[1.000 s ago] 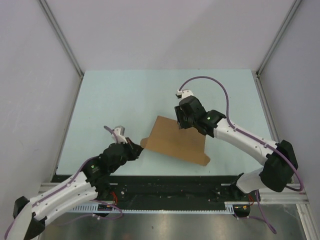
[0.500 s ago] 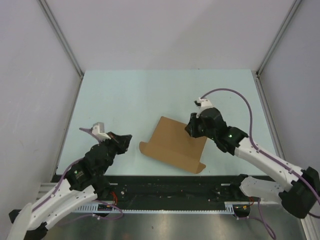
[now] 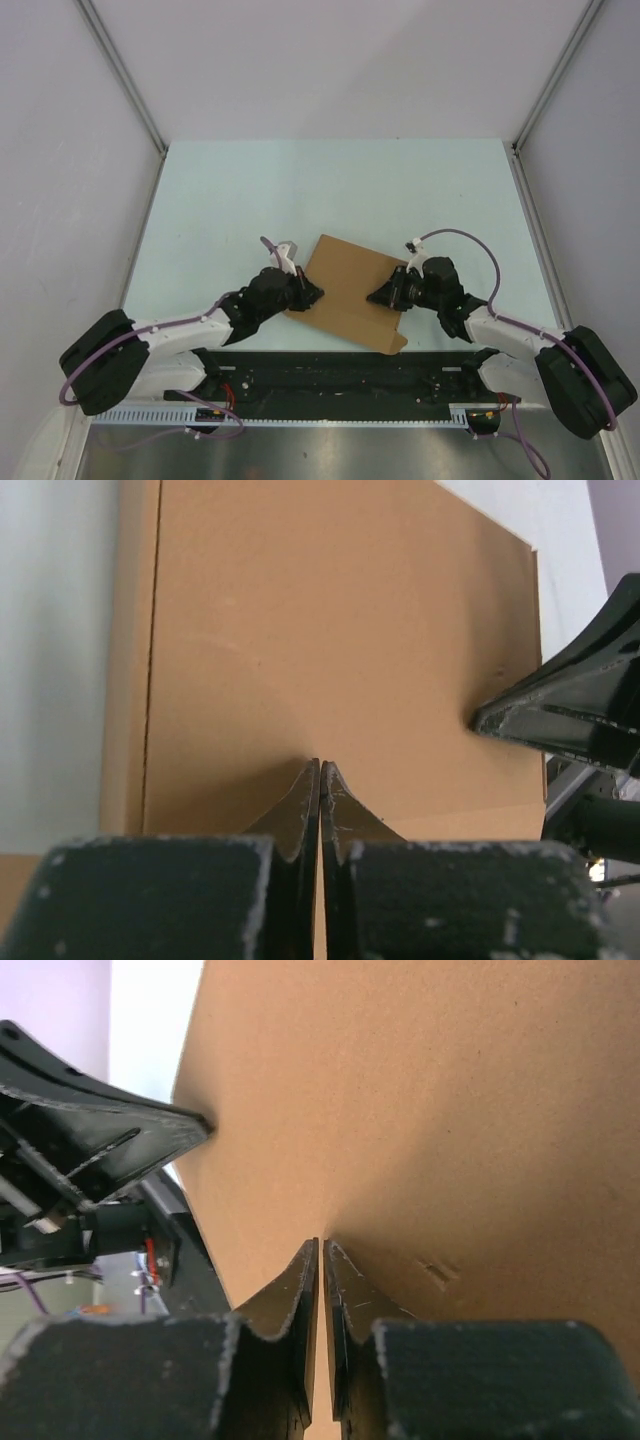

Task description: Fold the paper box

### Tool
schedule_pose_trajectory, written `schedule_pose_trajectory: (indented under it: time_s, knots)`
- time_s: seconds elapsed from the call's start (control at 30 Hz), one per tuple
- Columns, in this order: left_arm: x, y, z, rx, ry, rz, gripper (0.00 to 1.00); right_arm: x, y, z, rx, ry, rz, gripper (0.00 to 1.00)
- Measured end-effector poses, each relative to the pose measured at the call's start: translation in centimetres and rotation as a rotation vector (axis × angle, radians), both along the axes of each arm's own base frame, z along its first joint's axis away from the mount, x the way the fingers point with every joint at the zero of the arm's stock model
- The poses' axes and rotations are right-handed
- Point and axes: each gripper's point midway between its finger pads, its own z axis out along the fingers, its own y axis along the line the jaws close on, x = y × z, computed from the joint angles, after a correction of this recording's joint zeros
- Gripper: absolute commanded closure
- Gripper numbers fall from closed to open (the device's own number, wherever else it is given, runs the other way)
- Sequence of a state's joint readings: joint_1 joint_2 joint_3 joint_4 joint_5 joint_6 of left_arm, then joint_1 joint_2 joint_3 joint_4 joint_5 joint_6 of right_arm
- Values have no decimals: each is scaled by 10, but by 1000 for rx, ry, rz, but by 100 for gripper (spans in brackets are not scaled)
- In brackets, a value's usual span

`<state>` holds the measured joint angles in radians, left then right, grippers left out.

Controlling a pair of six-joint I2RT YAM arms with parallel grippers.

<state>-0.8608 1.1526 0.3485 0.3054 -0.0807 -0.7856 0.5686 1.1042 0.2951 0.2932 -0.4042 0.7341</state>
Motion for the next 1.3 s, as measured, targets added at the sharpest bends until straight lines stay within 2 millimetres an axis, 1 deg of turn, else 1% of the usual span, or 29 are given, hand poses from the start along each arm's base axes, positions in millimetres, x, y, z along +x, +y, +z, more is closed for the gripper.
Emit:
schedule_pose_trajectory:
  time_s: [0.03, 0.13, 0.17, 0.2, 0.23, 0.27, 0.3, 0.33, 0.37, 0.4, 0.43, 0.47, 0.5, 0.53, 0.57, 0.6, 0.63, 0.67, 0.7, 0.73, 0.77, 0.8, 0.87, 0.93, 0.97, 1.07, 1.2, 1.27, 1.3]
  knots:
    - [2, -3, 1, -13, -4, -1, 100, 1, -1, 0, 15, 1, -7, 88]
    - [6, -9, 0, -33, -8, 0, 100, 0, -3, 3, 37, -6, -15, 76]
    - [6, -9, 2, -39, -10, 2, 100, -1, -5, 6, 38, -9, -20, 62]
    - [6, -9, 4, -44, -15, 6, 98, -3, -7, 9, 34, -13, -24, 56]
    - [6, -5, 3, -34, -14, 17, 93, -4, -11, 14, 26, -23, -31, 50]
    - [7, -2, 10, -45, -32, 27, 89, -3, -13, 23, 24, -42, -43, 43]
    - [7, 2, 14, -42, -41, 37, 86, -2, -16, 32, 19, -59, -55, 40]
    - [9, 8, 26, -48, -76, 59, 76, 3, -19, 52, 21, -101, -77, 38]
    - [12, 13, 41, -69, -118, 80, 69, 9, -22, 72, 30, -143, -103, 35]
    - [15, 18, 56, -87, -159, 100, 58, 15, -25, 90, 40, -182, -129, 34]
    - [19, 24, 74, -108, -204, 124, 40, 19, -29, 108, 45, -221, -156, 32]
    - [23, 30, 93, -131, -252, 150, 34, 24, -34, 123, 48, -255, -183, 29]
    - [28, 37, 116, -158, -304, 184, 30, 29, -41, 140, 43, -287, -229, 28]
    - [33, 45, 136, -177, -350, 215, 24, 33, -48, 146, 29, -299, -268, 27]
    - [39, 52, 149, -180, -382, 244, 22, 35, -54, 147, 9, -299, -300, 25]
    - [43, 58, 157, -179, -404, 266, 21, 37, -59, 143, -13, -288, -323, 23]
    - [49, 66, 164, -177, -417, 294, 18, 39, -65, 134, -50, -260, -352, 16]
    - [55, 72, 165, -162, -416, 319, 18, 41, -70, 119, -99, -217, -374, 12]
    - [63, 79, 160, -138, -408, 341, 17, 41, -75, 102, -146, -170, -392, 1]
    - [71, 84, 149, -107, -384, 356, 16, 40, -80, 84, -195, -123, -406, 0]
    - [77, 87, 135, -79, -352, 359, 15, 38, -82, 70, -226, -82, -414, 0]
    - [82, 90, 119, -54, -317, 361, 13, 33, -87, 51, -269, -36, -418, 0]
    - [86, 95, 76, 2, -214, 351, 11, 22, -95, 25, -322, 24, -423, 0]
    - [82, 99, 42, 40, -121, 342, 10, 18, -100, 14, -346, 53, -430, 0]
    - [81, 97, 31, 51, -86, 327, 10, 17, -100, 10, -355, 62, -431, 0]
    - [80, 84, 15, 45, -27, 273, 10, 19, -99, -1, -375, 87, -429, 0]
    - [83, 64, 0, 14, 34, 200, 11, 22, -94, -22, -382, 129, -417, 0]
    - [82, 56, -4, -6, 50, 170, 12, 28, -89, -21, -362, 121, -413, 3]
    - [81, 53, -6, -15, 57, 153, 16, 31, -87, -21, -354, 115, -413, 5]
